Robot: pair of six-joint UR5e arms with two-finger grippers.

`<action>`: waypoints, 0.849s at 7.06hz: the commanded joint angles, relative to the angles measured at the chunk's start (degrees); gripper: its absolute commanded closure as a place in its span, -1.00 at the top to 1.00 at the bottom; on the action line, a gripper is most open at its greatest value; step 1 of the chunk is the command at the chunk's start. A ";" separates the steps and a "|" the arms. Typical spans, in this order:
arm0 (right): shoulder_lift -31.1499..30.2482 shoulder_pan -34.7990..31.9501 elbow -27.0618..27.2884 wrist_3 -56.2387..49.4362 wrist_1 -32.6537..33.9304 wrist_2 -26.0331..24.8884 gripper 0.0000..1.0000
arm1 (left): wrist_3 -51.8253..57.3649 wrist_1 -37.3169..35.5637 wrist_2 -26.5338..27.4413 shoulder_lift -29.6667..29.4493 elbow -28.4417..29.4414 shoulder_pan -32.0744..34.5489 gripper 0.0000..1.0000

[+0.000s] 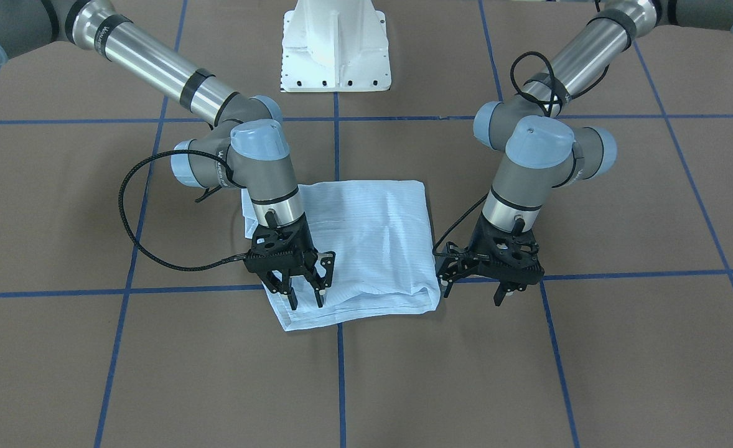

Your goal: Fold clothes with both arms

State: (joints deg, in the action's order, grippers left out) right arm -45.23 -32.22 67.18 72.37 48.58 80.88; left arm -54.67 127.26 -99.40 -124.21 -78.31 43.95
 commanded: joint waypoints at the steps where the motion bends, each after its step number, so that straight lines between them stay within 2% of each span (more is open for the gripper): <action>1: 0.32 0.05 0.05 0.49 -0.15 -0.03 -1.00 | -0.08 0.10 0.00 0.20 0.00 0.00 1.00; 6: -1.51 -2.05 0.14 0.67 -0.06 -0.02 -1.00 | -0.26 0.10 0.00 0.20 0.00 -0.09 1.00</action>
State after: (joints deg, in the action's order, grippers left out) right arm -45.77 -33.38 67.31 73.09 48.45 80.93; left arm -54.89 127.35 -99.41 -124.01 -78.31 43.86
